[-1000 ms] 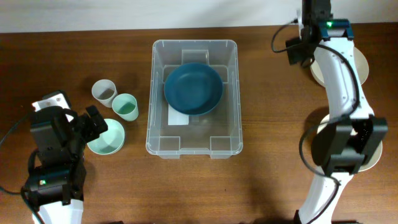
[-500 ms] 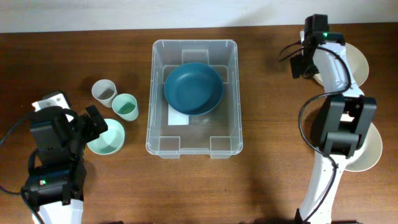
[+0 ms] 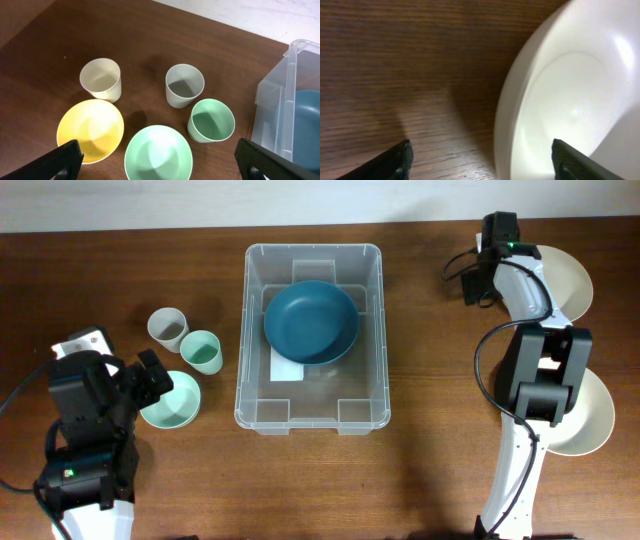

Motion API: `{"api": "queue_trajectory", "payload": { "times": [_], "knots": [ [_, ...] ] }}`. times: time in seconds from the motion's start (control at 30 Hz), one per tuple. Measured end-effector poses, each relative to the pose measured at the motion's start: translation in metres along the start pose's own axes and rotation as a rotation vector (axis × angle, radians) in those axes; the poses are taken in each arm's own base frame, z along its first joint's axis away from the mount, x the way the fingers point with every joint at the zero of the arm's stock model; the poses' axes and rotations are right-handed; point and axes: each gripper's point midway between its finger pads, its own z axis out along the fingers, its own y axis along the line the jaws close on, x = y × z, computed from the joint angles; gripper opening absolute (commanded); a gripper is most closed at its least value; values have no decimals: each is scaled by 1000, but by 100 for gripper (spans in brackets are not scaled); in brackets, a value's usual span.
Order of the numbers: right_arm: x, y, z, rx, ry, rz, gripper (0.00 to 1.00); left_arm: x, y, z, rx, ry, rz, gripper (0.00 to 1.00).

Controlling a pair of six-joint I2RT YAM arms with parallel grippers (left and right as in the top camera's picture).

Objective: Pack container
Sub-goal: 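Release the plate and move the right gripper to the cream bowl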

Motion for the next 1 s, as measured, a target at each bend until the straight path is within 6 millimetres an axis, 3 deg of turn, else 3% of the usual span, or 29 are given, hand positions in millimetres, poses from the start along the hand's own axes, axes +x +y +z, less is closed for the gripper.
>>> {"api": "queue_trajectory", "payload": {
  "times": [0.27,0.43,0.63,0.73,0.77,0.8,1.0],
  "knots": [
    [11,-30,9,18,23,51,81,0,0,0,0,0,0,99],
    [17,-44,13,25,36,76,72,0,0,0,0,0,0,99],
    [17,-42,14,3,32,79,56,0,0,0,0,0,0,99],
    [16,-39,14,-16,28,77,40,0,0,0,0,0,0,100],
    [16,-37,14,-22,28,81,28,0,0,0,0,0,0,99],
    [17,-37,14,-26,31,76,24,0,0,0,0,0,0,99],
    [18,-34,14,-37,37,74,17,0,0,0,0,0,0,99]
  ]
}}
